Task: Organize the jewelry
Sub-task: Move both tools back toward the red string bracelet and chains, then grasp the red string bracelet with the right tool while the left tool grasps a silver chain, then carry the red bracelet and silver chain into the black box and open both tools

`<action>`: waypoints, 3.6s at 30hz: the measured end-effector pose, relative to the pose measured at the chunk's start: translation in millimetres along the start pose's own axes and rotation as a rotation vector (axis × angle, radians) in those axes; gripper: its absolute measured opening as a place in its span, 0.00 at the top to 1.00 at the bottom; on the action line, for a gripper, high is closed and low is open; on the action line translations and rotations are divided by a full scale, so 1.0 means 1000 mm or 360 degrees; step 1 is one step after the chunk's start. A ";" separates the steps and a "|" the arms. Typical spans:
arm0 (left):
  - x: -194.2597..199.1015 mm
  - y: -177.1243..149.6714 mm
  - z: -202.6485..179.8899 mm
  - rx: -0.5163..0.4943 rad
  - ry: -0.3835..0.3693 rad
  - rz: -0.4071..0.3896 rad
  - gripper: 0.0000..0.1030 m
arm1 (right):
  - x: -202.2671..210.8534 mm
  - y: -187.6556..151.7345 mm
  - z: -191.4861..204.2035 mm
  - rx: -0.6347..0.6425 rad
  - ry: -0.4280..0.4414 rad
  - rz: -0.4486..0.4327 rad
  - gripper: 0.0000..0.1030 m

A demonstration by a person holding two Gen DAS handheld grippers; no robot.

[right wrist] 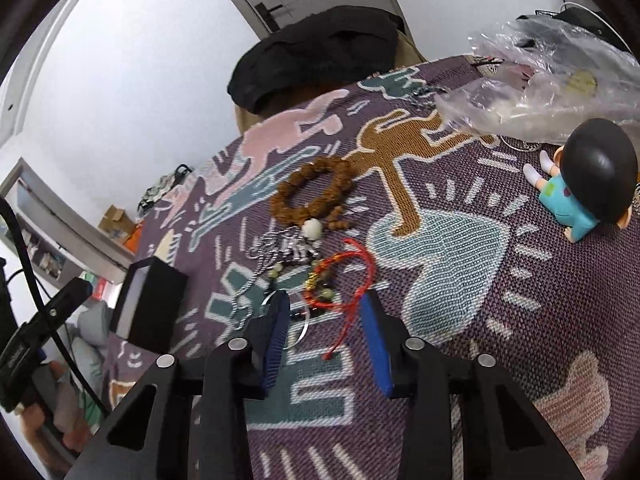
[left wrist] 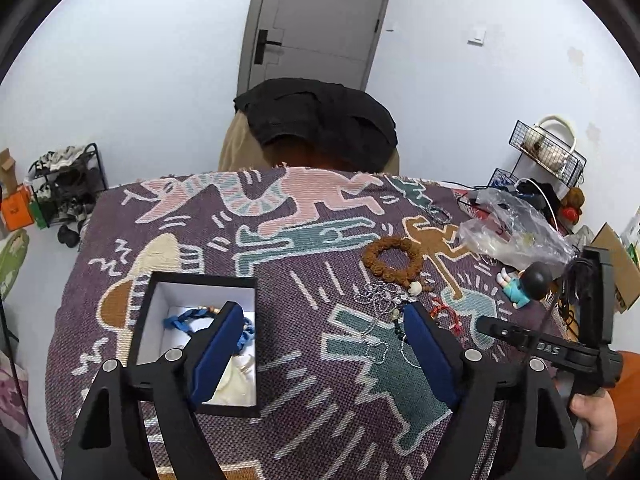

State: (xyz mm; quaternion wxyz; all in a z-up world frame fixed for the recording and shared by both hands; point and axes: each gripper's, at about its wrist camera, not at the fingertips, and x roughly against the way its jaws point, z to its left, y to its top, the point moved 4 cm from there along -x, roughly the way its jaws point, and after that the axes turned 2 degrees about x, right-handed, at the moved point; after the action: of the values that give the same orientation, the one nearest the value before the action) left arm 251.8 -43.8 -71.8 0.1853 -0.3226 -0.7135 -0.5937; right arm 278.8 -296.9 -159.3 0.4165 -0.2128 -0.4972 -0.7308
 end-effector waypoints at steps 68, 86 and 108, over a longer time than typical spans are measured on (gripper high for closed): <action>-0.111 -0.006 -0.042 -0.0236 -0.0075 0.0328 0.98 | -0.034 0.022 -0.050 0.0084 -0.0257 0.0028 0.96; -0.013 0.064 -0.043 -0.0248 -0.0103 -0.0050 0.98 | 0.049 0.051 0.017 0.0234 -0.0108 -0.0281 0.96; 0.109 0.149 -0.058 -0.0364 -0.0042 -0.0455 0.98 | 0.103 0.062 0.092 0.0412 0.0031 -0.0447 0.96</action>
State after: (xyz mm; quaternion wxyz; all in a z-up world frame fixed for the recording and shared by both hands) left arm 267.9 -60.7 120.4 0.0516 -0.2448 -0.6824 -0.6869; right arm 262.0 -264.3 -12.1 0.3392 -0.0787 -0.6078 -0.7137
